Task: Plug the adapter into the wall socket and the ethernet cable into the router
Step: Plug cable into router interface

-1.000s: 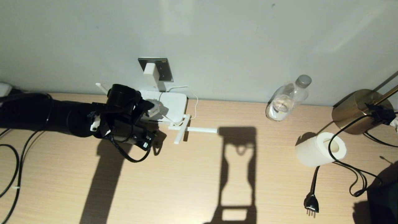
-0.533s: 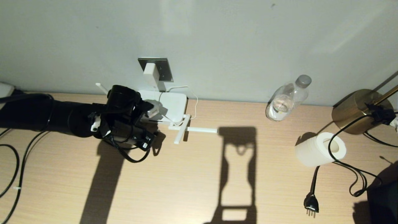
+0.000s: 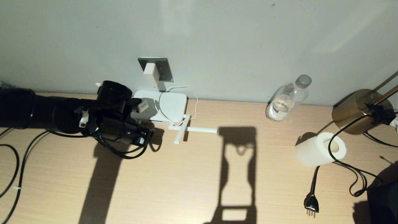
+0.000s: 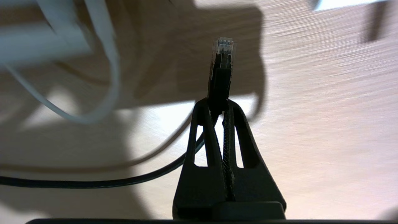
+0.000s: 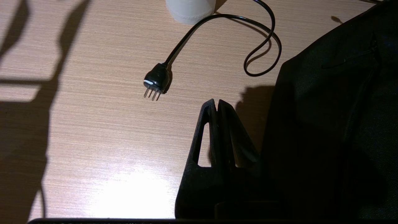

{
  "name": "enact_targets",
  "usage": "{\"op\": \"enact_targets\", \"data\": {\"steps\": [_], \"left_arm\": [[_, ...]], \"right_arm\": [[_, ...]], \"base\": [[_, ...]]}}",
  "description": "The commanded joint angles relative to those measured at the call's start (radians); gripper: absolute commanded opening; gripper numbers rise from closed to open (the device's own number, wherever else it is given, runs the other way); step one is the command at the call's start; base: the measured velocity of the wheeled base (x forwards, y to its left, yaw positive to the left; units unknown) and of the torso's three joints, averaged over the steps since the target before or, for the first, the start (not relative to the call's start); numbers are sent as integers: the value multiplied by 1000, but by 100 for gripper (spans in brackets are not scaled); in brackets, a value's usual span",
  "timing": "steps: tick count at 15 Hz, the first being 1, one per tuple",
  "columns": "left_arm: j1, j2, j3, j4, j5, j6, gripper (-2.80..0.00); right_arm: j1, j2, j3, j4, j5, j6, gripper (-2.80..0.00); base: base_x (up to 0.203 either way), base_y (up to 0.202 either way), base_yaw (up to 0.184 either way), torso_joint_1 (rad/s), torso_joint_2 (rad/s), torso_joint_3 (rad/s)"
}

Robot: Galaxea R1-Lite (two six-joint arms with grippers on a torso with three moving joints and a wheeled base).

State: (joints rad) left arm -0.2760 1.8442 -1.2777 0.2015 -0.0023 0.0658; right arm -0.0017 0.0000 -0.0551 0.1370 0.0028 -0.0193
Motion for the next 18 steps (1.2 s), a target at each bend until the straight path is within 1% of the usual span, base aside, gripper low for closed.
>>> {"op": "enact_targets", "data": {"steps": [1,2,3,4,8,10,11,12,13,14,15,16,18], "left_arm": [[-1,-21,0,10,-36,-148,-280],[-2,-19,0,7,-43,-193,-280],[-1,-14,0,2,-69,-231,-280],[1,-10,0,1,-88,-255,-280],[3,-4,1,1,-88,-261,-280],[4,-3,-3,20,-58,-251,-280],[4,-7,-5,54,-15,-250,-280],[3,-13,-15,116,30,-251,-280],[2,-26,-34,198,52,-255,-280],[1,-45,-63,274,63,-265,-280],[-2,-55,-96,320,70,-284,-280],[-7,-57,-124,351,81,-308,-280],[-34,-48,-162,401,136,-357,-280]], "right_arm": [[0,2,0,1,0,-1,-280],[0,0,-1,1,0,-1,-280],[0,0,0,1,0,-1,-280],[0,0,0,1,0,-1,-280],[0,0,0,1,0,-1,-280],[0,0,0,1,0,-1,-280],[0,1,0,1,0,-1,-280],[0,1,0,1,0,-1,-280],[0,1,0,1,0,-1,-280],[0,2,0,1,0,-1,-280],[0,2,0,1,0,-1,-280],[0,1,0,1,0,-1,-280],[0,1,0,1,0,-1,-280]], "base": [[0,0,0,0,0,0],[0,0,0,0,0,0],[0,0,0,0,0,0],[0,0,0,0,0,0],[0,0,0,0,0,0],[0,0,0,0,0,0],[0,0,0,0,0,0],[0,0,0,0,0,0],[0,0,0,0,0,0],[0,0,0,0,0,0],[0,0,0,0,0,0],[0,0,0,0,0,0],[0,0,0,0,0,0]]}}
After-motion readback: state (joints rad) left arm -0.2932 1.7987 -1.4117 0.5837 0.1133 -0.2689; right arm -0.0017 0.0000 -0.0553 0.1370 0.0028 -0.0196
